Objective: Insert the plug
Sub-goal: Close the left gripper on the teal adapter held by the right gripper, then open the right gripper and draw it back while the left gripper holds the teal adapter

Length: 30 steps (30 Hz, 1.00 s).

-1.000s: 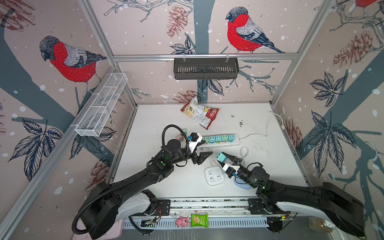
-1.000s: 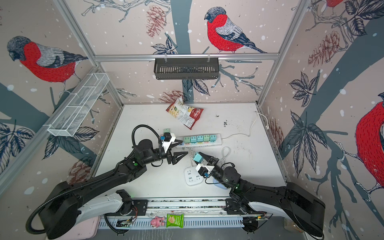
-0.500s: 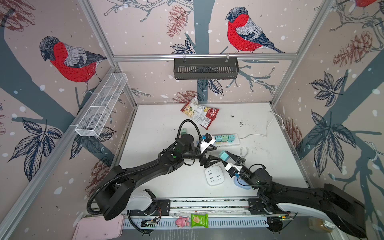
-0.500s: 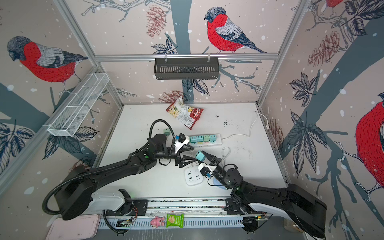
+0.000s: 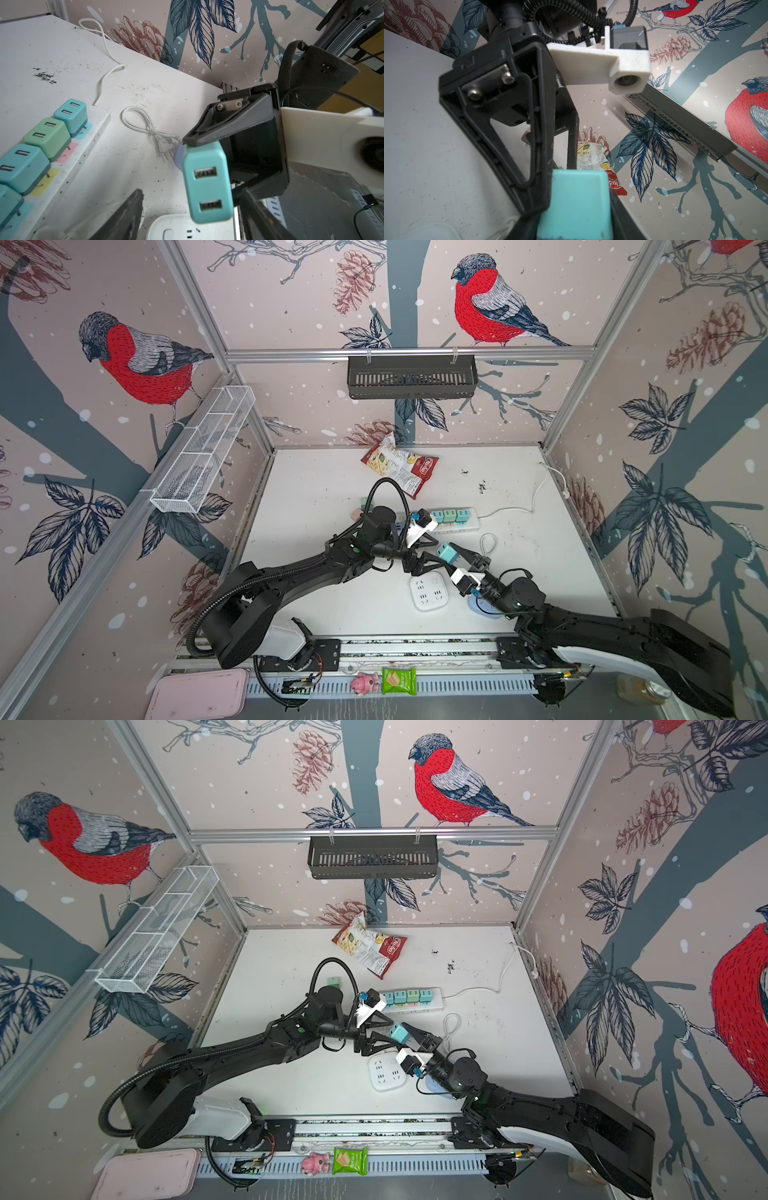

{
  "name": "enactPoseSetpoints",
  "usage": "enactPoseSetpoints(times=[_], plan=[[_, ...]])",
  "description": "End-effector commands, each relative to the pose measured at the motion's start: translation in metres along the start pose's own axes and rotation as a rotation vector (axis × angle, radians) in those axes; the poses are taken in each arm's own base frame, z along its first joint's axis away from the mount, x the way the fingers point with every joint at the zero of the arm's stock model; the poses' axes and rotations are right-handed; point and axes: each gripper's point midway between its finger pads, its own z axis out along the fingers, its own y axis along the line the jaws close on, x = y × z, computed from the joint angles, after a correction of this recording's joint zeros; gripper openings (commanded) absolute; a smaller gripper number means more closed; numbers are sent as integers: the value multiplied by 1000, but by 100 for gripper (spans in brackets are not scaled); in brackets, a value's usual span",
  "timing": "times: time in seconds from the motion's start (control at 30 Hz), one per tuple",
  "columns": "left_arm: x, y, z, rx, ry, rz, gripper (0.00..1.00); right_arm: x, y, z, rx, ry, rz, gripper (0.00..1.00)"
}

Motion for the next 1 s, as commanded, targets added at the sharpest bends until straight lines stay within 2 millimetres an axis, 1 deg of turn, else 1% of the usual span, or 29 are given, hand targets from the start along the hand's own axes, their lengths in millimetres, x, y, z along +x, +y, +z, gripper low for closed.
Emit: enactPoseSetpoints(times=[0.0, 0.2, 0.4, 0.6, 0.7, 0.8, 0.87, 0.93, 0.97], plan=[[-3, -6, 4, 28, 3, 26, 72, -5, -1, 0, 5, -20, -8, 2], [2, -5, 12, 28, 33, 24, 66, -2, 4, 5, -15, -3, -16, 2], [4, -5, 16, 37, 44, 19, 54, -2, 6, 7, -17, 6, -26, 2], [5, -8, 17, 53, 50, 21, 45, -3, 7, 7, -23, 2, -27, 2], [5, -8, 18, 57, 53, 24, 39, -3, 8, 7, -25, 2, -26, 2], [5, -9, 18, 60, 53, 23, 29, -4, 8, 8, -28, -2, -26, 2], [4, -9, 18, 63, 51, 25, 18, -4, 9, 7, -29, -1, -26, 2], [4, -10, 18, 64, 50, 26, 2, -4, 9, 7, -32, -1, -26, 4], [4, -9, 18, 61, 51, 26, 0, -4, 10, 7, -32, -2, -25, 6]])
